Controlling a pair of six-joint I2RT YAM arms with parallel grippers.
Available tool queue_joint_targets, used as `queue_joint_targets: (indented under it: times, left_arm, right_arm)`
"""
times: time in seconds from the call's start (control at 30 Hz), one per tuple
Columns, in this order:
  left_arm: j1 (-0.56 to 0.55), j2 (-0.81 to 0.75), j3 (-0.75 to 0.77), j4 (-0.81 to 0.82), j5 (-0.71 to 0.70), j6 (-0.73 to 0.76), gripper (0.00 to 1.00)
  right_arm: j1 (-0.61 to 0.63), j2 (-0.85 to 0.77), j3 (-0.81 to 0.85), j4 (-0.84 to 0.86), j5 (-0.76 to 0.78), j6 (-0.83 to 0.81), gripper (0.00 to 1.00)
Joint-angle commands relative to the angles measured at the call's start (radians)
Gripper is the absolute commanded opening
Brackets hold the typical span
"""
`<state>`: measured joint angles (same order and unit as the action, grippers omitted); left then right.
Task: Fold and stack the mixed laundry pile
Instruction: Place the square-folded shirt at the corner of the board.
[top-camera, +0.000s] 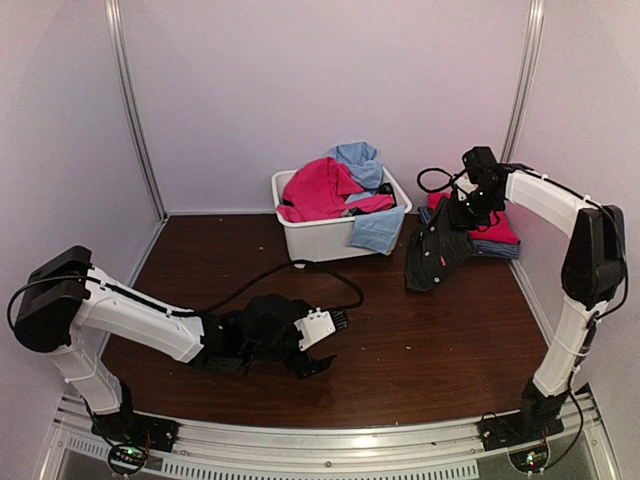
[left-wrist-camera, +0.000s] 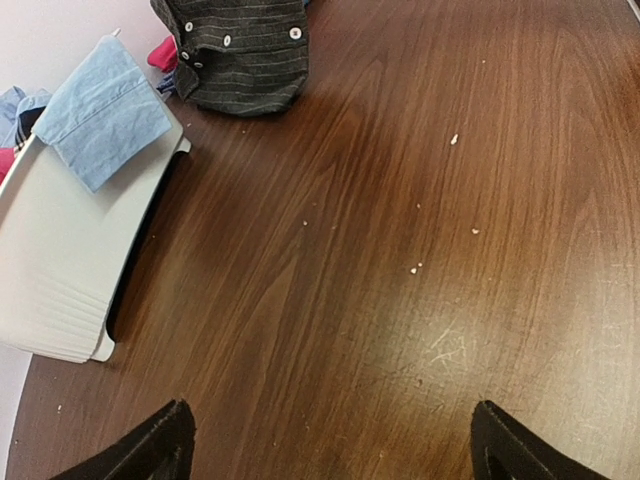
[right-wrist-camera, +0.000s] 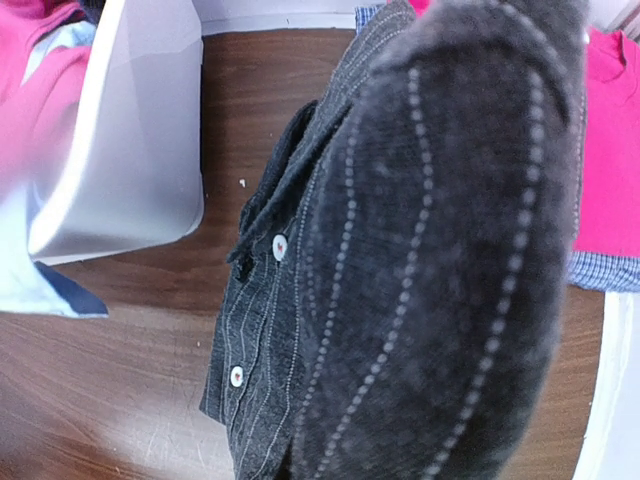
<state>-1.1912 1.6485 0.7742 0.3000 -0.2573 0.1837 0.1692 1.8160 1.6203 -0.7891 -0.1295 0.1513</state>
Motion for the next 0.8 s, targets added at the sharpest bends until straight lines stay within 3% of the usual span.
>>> queue_joint_targets:
  times: [0.0,0.27,0.43,0.77]
  left_arm:
    - [0.015,-0.025,-0.017,0.062,0.014,-0.028,0.98]
    - [0.024,-0.026,-0.024,0.059,0.012,-0.025,0.98]
    - [0.025,-0.031,-0.016,0.036,0.005,-0.017,0.98]
    - [0.035,-0.054,-0.034,0.02,-0.011,-0.011,0.98]
  right_arm:
    - [-0.006,0.106,0.179,-0.074,0.006,-0.063,0.0]
    - [-0.008,0.295,0.566,-0.163,0.011,-0.098,0.0]
    - [-0.012,0.404,0.81,-0.219,0.122,-0.176,0.0]
    - [-0.097,0.346,0.814,-0.211,0.1,-0.211,0.0]
